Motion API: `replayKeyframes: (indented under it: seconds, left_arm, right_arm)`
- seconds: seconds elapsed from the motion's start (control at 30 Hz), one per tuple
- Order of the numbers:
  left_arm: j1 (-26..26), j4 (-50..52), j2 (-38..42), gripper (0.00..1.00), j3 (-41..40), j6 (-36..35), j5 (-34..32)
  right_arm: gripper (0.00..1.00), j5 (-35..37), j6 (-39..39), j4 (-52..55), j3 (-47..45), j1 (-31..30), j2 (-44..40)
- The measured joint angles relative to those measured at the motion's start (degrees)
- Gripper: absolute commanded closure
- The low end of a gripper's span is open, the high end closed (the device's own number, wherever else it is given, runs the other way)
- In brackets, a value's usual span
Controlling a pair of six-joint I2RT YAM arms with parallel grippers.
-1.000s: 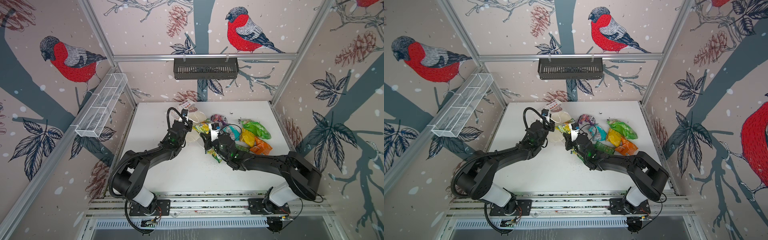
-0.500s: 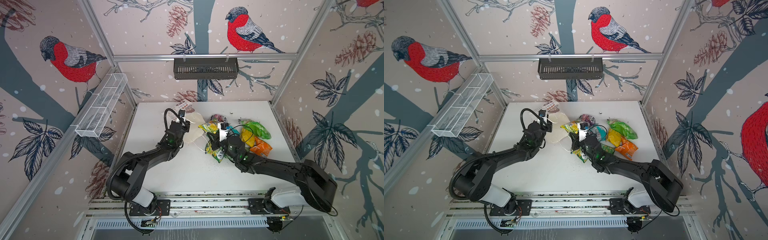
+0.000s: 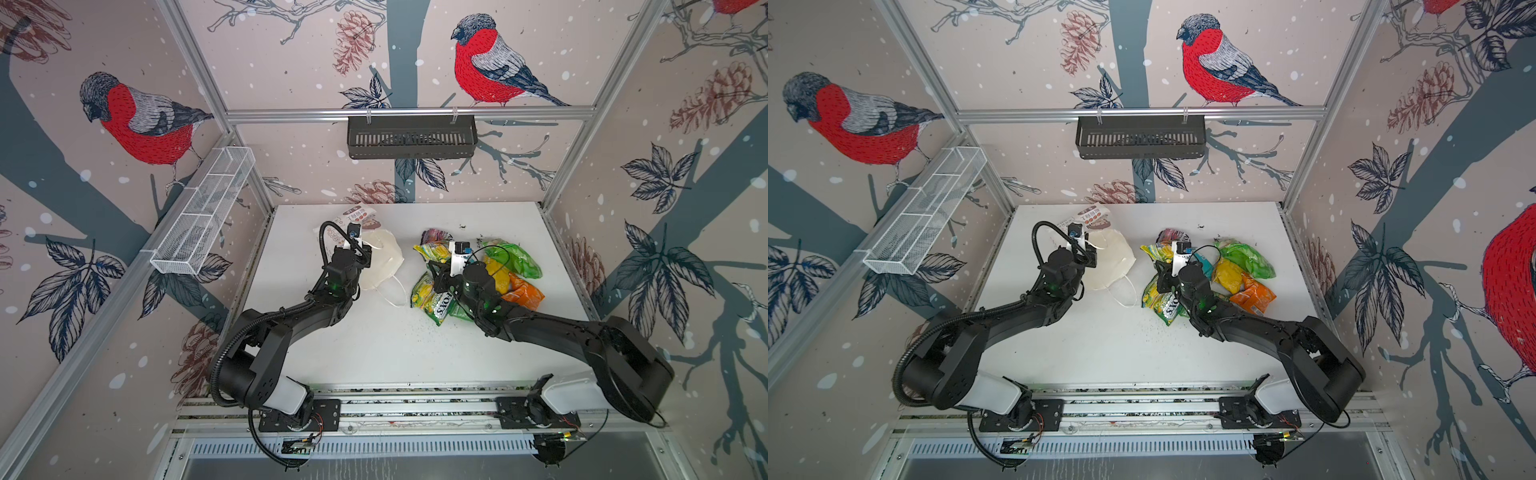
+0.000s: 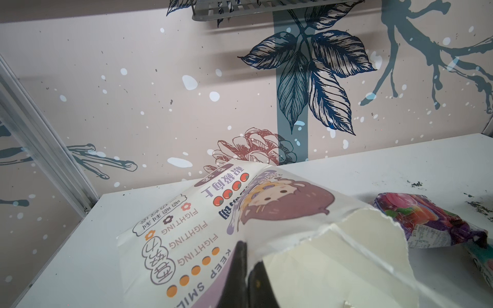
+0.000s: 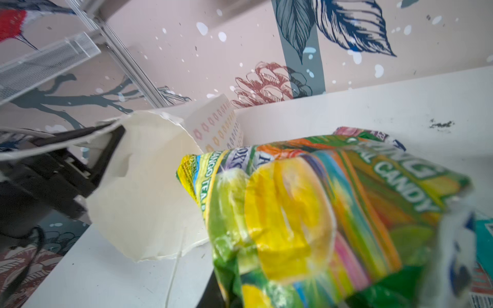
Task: Take the snacks out of the paper bag
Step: Place the snack at the top-center of the table.
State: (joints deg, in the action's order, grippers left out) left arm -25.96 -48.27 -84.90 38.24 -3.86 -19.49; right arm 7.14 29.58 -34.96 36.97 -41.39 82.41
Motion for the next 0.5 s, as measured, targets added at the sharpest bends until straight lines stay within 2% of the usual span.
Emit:
replayKeyframes:
  seconds: [0.37,0.5]
  left_arm:
    - [0.8,-2.0,1.6,1.0,-2.3,0.5,1.4]
    - [0.8,-2.0,1.7,1.0,-2.3,0.5,1.5]
  right_arm:
    - [1.0,0.1,1.7,9.6,13.0,0.7,16.6]
    - [0.99,1.3,1.9,12.6,15.4,0.8,19.8]
